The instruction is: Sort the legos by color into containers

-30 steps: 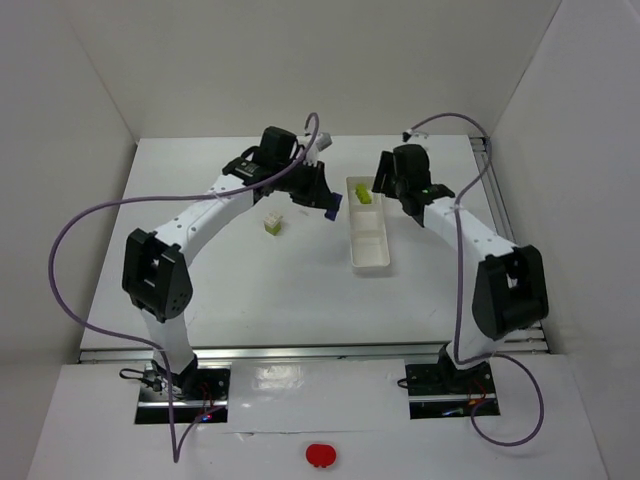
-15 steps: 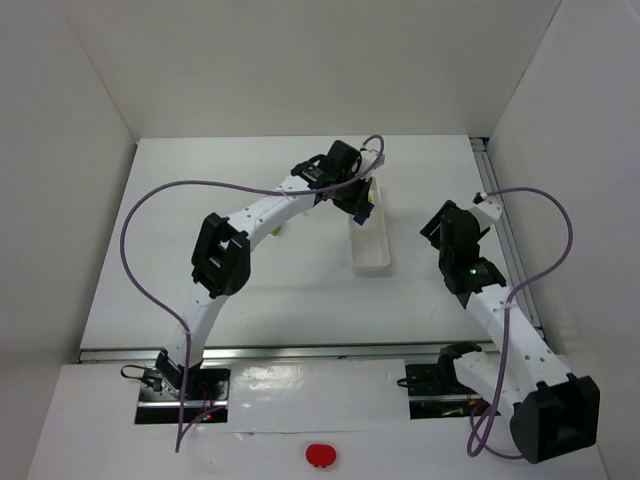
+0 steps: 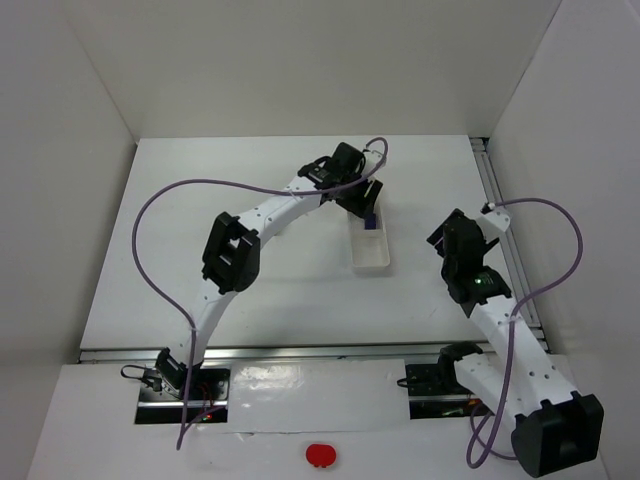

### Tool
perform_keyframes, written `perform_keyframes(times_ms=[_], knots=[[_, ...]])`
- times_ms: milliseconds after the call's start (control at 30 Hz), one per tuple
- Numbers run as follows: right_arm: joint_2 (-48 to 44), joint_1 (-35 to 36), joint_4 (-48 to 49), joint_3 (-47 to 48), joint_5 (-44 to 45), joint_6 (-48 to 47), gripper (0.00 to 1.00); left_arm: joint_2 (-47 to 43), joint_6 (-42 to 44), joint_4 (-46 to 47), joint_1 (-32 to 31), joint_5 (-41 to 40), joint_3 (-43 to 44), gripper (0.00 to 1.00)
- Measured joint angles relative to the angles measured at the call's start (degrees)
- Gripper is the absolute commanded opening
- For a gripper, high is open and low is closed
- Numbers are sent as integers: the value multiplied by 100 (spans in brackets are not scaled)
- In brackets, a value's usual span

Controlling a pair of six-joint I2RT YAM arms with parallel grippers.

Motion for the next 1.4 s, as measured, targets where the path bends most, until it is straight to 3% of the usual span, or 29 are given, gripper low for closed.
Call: perform_keyframes(times_ms=[267, 433, 567, 767, 1000, 1400], knots=[[363, -39, 96, 0, -181, -39, 71, -671, 26, -66, 0, -273, -435, 74], [498, -42, 216, 2, -382, -103, 71, -2028, 26, -125, 120, -933, -1405, 100], [656, -50, 330, 2, -603, -129, 71, -2629, -26, -249, 605, -1318, -1917, 100], [822, -50, 498, 2, -844, -149, 73, -2496, -212, -518, 1368, -1541, -2837, 100], [835, -50, 533, 2, -938, -168, 73, -2151, -328, -603, 1539, -1495, -3189, 100], [887, -50, 540, 2, -981, -168, 73, -1845, -450, -409, 1626, -1443, -3292, 75]])
